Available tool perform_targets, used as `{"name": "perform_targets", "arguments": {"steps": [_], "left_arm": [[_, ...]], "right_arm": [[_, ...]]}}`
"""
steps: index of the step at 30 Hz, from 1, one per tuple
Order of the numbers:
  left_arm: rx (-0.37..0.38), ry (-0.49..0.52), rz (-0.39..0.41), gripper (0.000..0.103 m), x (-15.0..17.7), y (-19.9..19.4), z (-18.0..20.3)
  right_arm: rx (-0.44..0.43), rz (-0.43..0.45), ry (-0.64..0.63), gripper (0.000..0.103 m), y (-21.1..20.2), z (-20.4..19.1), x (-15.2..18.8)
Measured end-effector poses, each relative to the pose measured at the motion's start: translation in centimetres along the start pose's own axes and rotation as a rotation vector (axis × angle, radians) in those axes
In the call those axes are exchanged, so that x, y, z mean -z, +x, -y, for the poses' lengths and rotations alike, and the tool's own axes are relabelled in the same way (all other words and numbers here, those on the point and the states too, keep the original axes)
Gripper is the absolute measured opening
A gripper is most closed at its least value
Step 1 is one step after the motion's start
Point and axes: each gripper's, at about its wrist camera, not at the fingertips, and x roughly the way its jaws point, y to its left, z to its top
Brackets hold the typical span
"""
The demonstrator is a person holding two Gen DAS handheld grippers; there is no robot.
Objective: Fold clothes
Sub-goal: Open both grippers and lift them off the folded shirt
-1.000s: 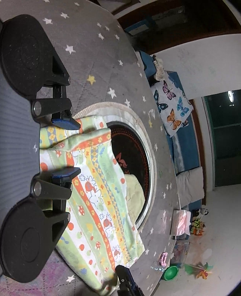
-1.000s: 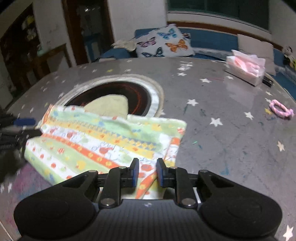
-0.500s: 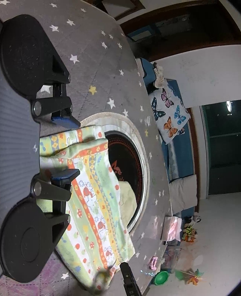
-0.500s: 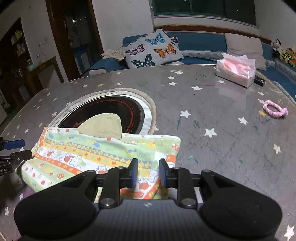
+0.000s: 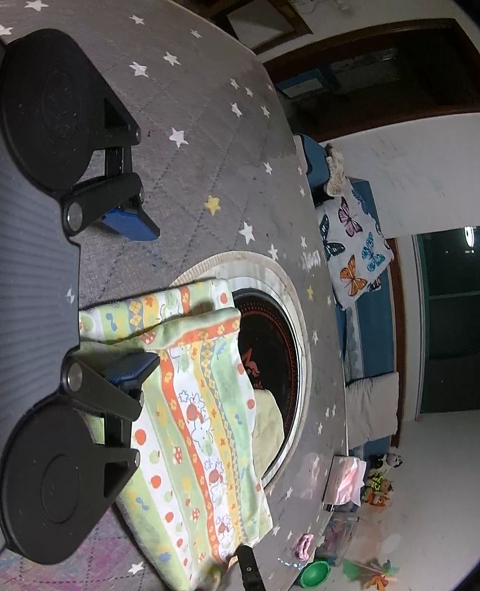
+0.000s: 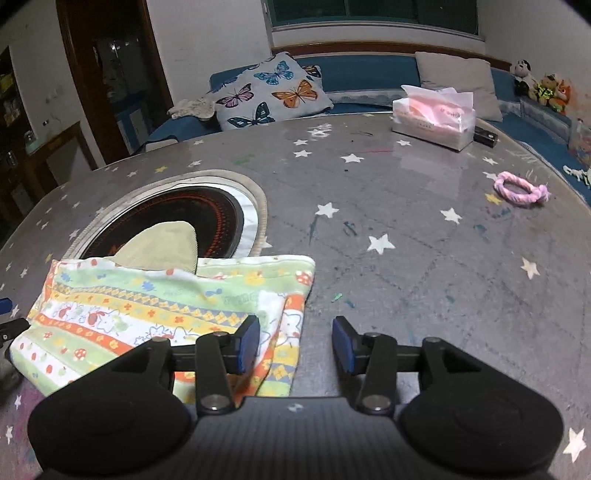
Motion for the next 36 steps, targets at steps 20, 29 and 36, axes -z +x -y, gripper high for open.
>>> {"name": "perform_targets", "arguments": {"steps": [20, 29, 36], "left_arm": [[0.075, -0.192, -0.044, 0.068, -0.8, 0.6, -1.9], [0.105, -0.208, -0.059, 0.065, -2.1, 1.9, -1.5], [0.104, -0.223, -0.078, 0.056, -2.9, 3.4, -1.2]], "right_arm": [[-0.086, 0.0, 0.059, 0.049, 0.2, 0.1, 0.3], [-0.102, -0.006, 0.036, 0.025, 0.6, -1.0, 0.4], [-0.089, 0.002, 0.051, 0.027, 0.6, -0.7, 0.3]]}}
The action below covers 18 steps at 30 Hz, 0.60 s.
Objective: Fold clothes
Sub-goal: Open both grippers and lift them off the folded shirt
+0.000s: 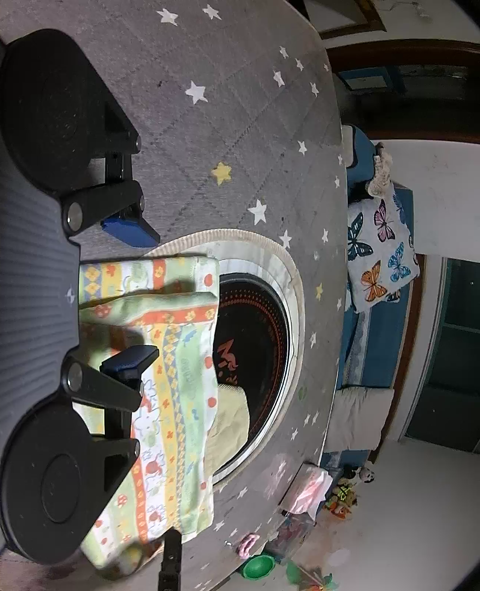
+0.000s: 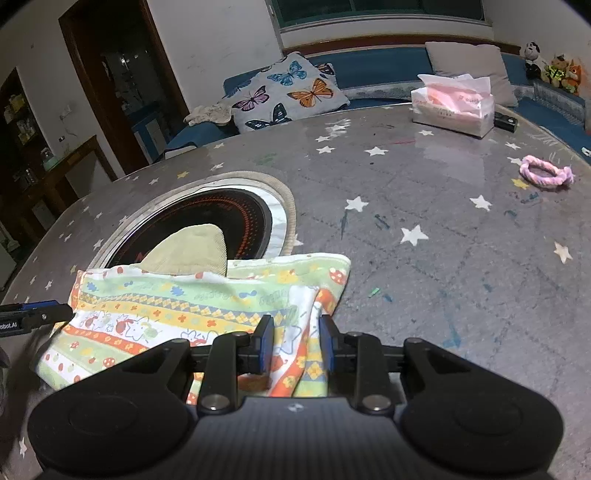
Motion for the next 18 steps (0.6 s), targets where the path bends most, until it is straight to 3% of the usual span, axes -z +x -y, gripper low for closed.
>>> {"name": "perform_targets", "arguments": {"steps": [4, 11, 15, 18], "left_arm": [[-0.007, -0.007, -0.013, 0.048, -0.2, 0.7, 0.1], [-0.016, 0.005, -0.012, 0.047, -0.3, 1.1, 0.3], [-0.028, -0.009, -0.012, 0.051, -0.5, 1.1, 0.2], [-0.074, -0.01, -0.006, 0.062, -0.9, 1.4, 0.3]], "right_arm": [[0.006, 0.0, -0.012, 0.028, 0.1, -0.3, 0.0], [0.016, 0.002, -0.021, 0.028, 0.1, -0.5, 0.0], [0.037, 0.01, -0.025, 0.028, 0.1, -0.6, -0.1], [0.048, 0.01, -0.032, 0.028, 0.2, -0.6, -0.1]]}}
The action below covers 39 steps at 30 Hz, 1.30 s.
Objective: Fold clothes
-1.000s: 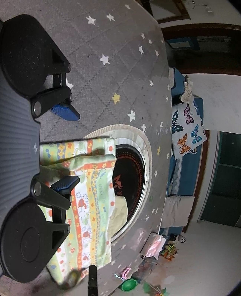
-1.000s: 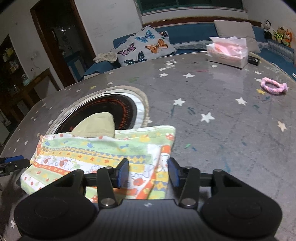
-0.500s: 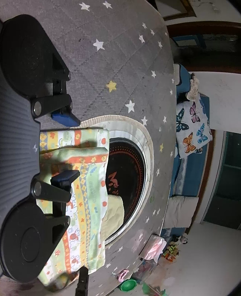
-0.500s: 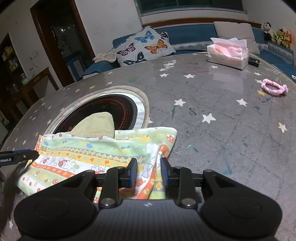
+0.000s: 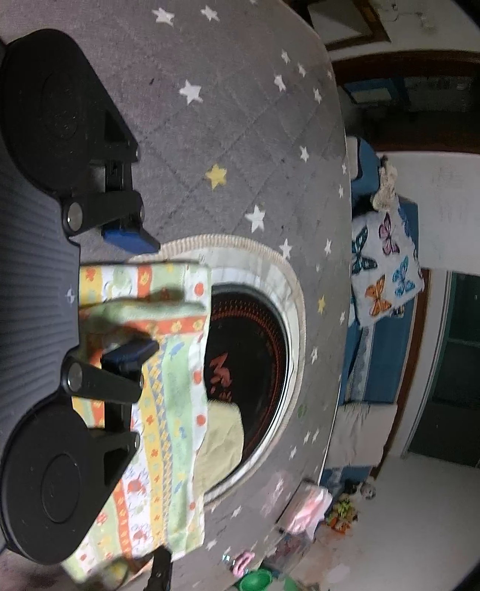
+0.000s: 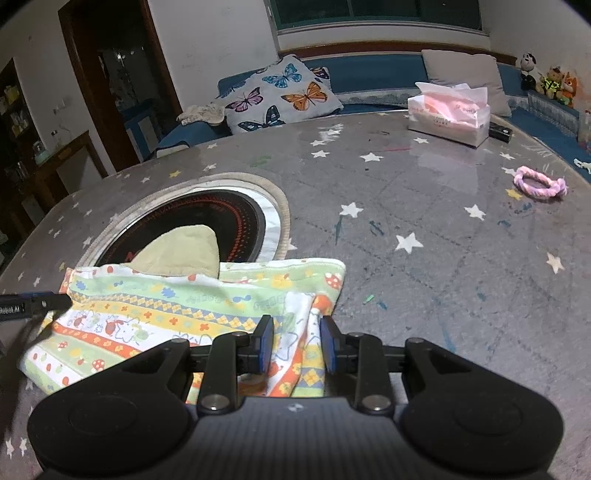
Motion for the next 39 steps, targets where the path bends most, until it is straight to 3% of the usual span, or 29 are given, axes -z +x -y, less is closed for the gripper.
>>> {"name": "perform_targets", "arguments": {"steps": [10, 16, 23, 30, 39], "left_arm": [[-0.067, 0.032, 0.011, 0.075, -0.6, 1.2, 0.2], [-0.049, 0.001, 0.082, 0.102, -1.0, -1.1, -1.0], [-0.024, -0.052, 0.119, 0.103, -1.8, -3.6, -2.9], [-0.006, -0.153, 0.067, 0.103, -1.2, -3.6, -5.3], [0.063, -0.233, 0.015, 0.103, 0.0, -3.3, -6.2]], "right_arm": [[0.042, 0.021, -0.067, 0.029, -0.7, -1.1, -0.3], [-0.041, 0.041, -0.167, 0.035, -2.6, -4.4, -0.9], [-0.195, 0.007, -0.37, 0.037, -3.0, -11.8, 0.0], [-0.314, -0.057, -0.651, 0.042, -2.1, -20.1, 3.0], [-0.249, 0.002, -0.922, 0.043, -0.2, -26.1, 6.2]]}}
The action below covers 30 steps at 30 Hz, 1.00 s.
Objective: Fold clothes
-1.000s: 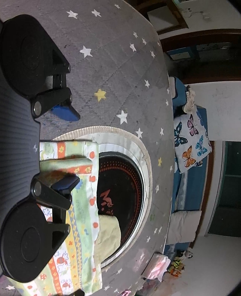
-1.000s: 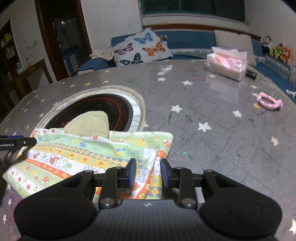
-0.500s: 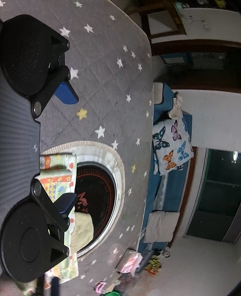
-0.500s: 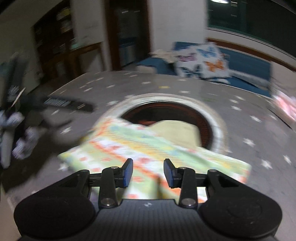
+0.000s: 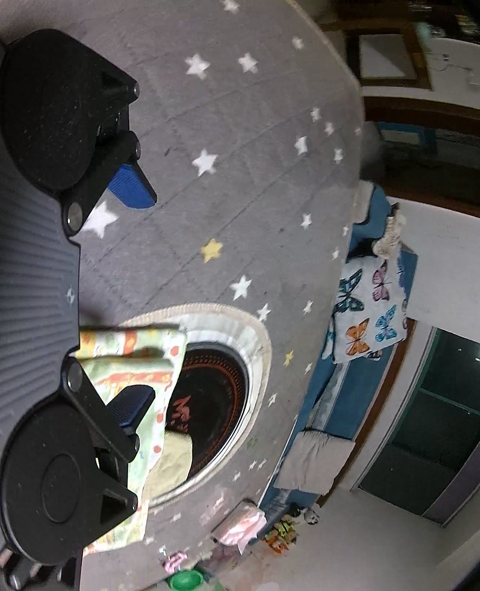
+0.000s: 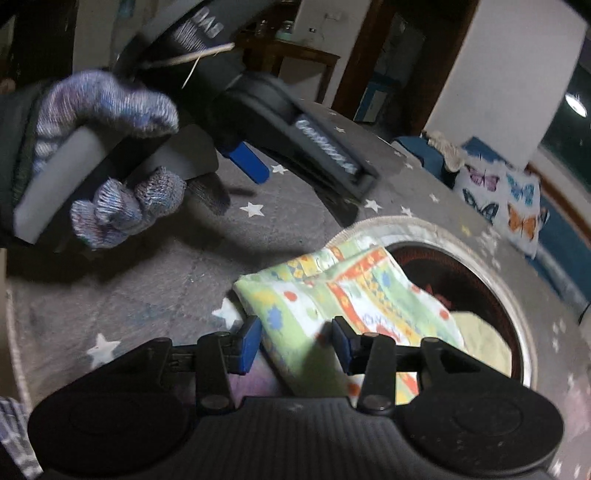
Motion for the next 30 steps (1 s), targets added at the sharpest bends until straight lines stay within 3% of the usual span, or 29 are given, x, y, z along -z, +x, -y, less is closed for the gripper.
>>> {"name": "perform_targets", "arguments": {"steps": [3, 4, 7, 16, 19, 22, 24, 27, 30], "left_arm": [[0.034, -0.036, -0.033, 0.103, 0.2, 0.4, 0.0], [0.045, -0.048, -0.042, 0.103, 0.3, 0.5, 0.0], [0.079, -0.094, -0.067, 0.103, 0.3, 0.7, -0.3], [0.23, -0.29, -0.15, 0.098, 0.9, 1.2, 0.4], [0.287, -0.328, -0.187, 0.088, 1.3, 1.9, 1.1], [0.331, -0.352, -0.222, 0.057, 1.6, 2.8, 1.8], [0.337, -0.358, -0.229, 0.027, 1.8, 3.2, 1.9], [0.32, -0.349, -0.226, 0.015, 2.0, 3.4, 1.8], [0.299, -0.336, -0.225, 0.015, 2.2, 3.5, 1.5]], "right_arm": [[0.003, 0.003, -0.007, 0.038, 0.3, -0.1, 0.0], [0.004, 0.006, -0.006, 0.028, 0.4, -0.1, 0.1], [-0.011, 0.035, 0.036, 0.015, -0.5, 0.6, 0.0], [-0.036, 0.123, 0.165, 0.011, -3.9, 3.3, 0.3], [-0.044, 0.132, 0.168, 0.011, -4.4, 3.3, 0.6], [-0.055, 0.141, 0.163, 0.011, -4.7, 3.2, 0.8], [-0.063, 0.141, 0.162, 0.01, -4.8, 3.3, 1.1], [-0.08, 0.135, 0.173, 0.013, -5.1, 3.5, 1.5], [-0.081, 0.147, 0.22, 0.015, -6.0, 4.6, 2.1]]}}
